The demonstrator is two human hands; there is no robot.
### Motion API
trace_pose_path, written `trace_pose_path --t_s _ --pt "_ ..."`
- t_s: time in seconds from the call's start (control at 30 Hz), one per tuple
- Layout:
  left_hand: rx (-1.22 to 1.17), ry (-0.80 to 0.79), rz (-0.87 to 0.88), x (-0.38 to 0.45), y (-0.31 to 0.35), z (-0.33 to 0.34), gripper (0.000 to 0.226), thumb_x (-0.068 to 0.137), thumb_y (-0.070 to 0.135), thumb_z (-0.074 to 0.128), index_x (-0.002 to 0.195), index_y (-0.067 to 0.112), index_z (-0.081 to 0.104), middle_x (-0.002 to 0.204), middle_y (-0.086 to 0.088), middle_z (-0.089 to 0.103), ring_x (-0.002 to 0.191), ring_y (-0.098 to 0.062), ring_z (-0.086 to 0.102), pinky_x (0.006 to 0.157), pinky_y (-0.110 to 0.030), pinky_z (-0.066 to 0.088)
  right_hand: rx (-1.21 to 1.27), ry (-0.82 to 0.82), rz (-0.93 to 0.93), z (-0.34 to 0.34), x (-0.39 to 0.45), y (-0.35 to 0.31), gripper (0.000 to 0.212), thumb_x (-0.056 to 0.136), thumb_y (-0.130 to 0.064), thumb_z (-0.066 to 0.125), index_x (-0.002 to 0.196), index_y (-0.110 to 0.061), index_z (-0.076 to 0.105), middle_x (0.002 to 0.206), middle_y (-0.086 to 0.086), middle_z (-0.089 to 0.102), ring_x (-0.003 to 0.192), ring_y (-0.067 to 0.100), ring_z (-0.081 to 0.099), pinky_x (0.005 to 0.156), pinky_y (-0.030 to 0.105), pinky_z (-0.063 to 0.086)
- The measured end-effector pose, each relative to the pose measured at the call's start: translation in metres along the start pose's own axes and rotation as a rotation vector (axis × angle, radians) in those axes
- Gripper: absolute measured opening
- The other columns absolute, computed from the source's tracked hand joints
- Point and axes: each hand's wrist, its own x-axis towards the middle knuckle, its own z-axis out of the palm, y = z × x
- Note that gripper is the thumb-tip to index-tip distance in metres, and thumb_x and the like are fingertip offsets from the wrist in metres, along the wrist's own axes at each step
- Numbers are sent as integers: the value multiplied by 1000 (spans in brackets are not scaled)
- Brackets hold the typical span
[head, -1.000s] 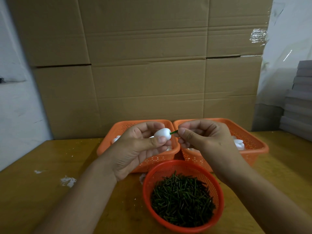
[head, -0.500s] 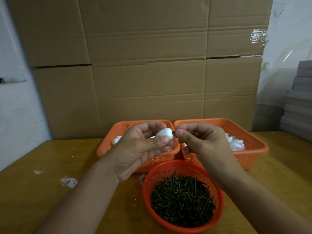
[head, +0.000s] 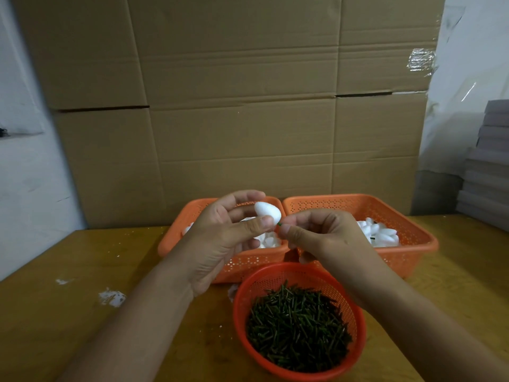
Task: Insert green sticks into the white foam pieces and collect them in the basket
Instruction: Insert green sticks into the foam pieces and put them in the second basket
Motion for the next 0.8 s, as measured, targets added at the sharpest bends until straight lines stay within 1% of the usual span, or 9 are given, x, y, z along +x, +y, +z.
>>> trace_pose_path --t_s 0.1,0.17,0.27,0.37,0.5,0.6,0.67,0.8 --pt "55 -5 16 1 -3 1 32 71 18 81 101 25 75 103 -5 76 89 -12 70 65 -20 53 -26 -34 8 3 -1 3 9 88 -10 72 79 -12 76 61 1 65 53 7 56 50 19 47" --pt "87 -25 19 0 -3 2 27 73 20 80 99 26 77 102 -3 76 88 -10 69 67 -20 52 -15 -60 18 5 -1 4 9 88 -11 72 79 -12 75 61 -1 65 53 4 57 51 17 47" --pt "94 -41 17 0 -4 2 29 75 19 78 104 23 75 102 -5 76 88 -11 69 69 -21 53 0 -91 31 7 -1 6 8 89 -13 72 82 -11 75 63 -2 67 57 3 59 51 17 47" --pt "113 -42 18 0 -4 1 31 77 22 77 107 18 73 103 -7 76 90 -15 69 77 -28 52 28 -108 44 8 -1 5 7 90 -12 70 86 -7 73 70 0 72 61 4 63 53 18 48" --pt "120 -39 27 -1 -4 1 25 77 24 77 101 24 77 104 -5 76 93 -14 69 80 -31 51 121 -133 80 7 -1 5 5 89 -10 69 87 -6 73 77 4 74 64 6 65 57 17 49" --pt "123 -45 36 -1 -4 1 23 77 24 77 101 26 77 106 -7 75 95 -16 69 84 -36 50 180 -146 103 7 -1 6 7 89 -10 70 85 -9 75 81 10 73 69 10 65 61 21 51" --pt "117 -41 39 -1 -3 1 23 77 23 76 100 26 77 106 -7 75 94 -16 68 83 -35 50 181 -160 108 7 -1 5 10 89 -12 69 83 -12 77 80 7 73 69 8 64 61 21 50" --pt "106 -54 33 -1 -2 1 25 76 26 77 100 28 77 107 -5 76 93 -13 69 76 -27 53 145 -160 102 6 -2 2 13 89 -14 69 79 -16 78 71 -2 71 64 3 62 56 18 47"
